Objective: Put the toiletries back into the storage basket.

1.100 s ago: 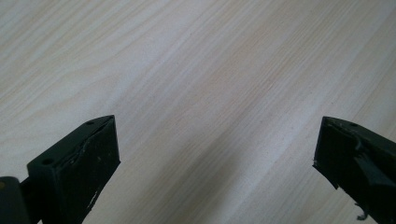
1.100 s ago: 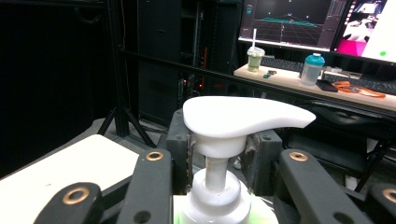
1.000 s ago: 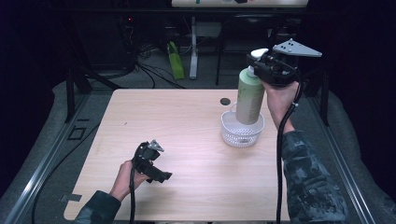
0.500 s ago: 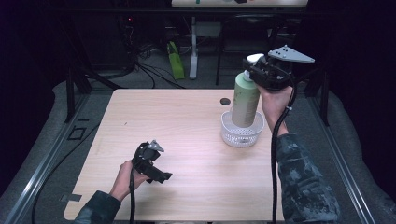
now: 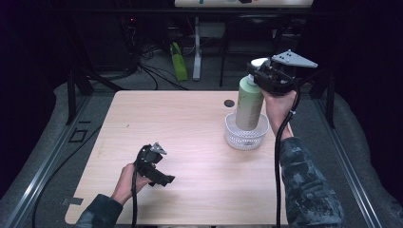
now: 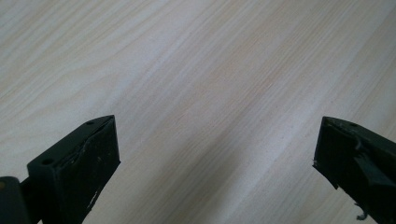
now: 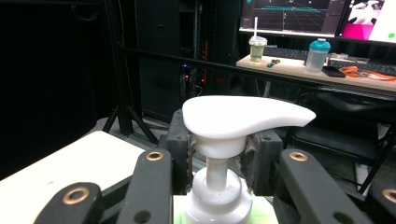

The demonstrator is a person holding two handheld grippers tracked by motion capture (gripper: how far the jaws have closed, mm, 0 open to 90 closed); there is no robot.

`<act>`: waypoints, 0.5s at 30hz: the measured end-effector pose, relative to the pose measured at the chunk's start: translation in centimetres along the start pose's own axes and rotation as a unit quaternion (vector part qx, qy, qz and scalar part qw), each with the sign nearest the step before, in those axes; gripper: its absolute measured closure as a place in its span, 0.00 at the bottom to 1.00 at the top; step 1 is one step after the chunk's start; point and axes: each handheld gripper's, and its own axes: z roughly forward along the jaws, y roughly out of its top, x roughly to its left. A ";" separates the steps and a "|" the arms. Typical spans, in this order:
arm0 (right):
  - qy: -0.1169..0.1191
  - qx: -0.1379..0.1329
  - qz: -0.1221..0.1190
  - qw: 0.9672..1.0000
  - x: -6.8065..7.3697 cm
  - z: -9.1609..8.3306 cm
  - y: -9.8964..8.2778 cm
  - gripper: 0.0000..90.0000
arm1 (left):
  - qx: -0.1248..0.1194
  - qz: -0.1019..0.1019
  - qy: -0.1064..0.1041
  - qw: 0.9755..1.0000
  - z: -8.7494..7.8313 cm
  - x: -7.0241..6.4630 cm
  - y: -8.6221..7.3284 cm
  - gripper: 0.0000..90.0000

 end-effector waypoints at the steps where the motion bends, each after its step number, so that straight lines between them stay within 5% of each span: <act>1: -0.001 0.001 0.001 1.000 -0.1 0.0 -0.2 0.75 | 0.000 0.000 0.000 1.000 0.0 0.0 0.0 0.00; 15: -0.006 0.008 0.006 1.000 -0.2 0.3 -1.8 0.75 | 0.001 0.001 0.001 1.000 0.0 -0.1 0.0 0.00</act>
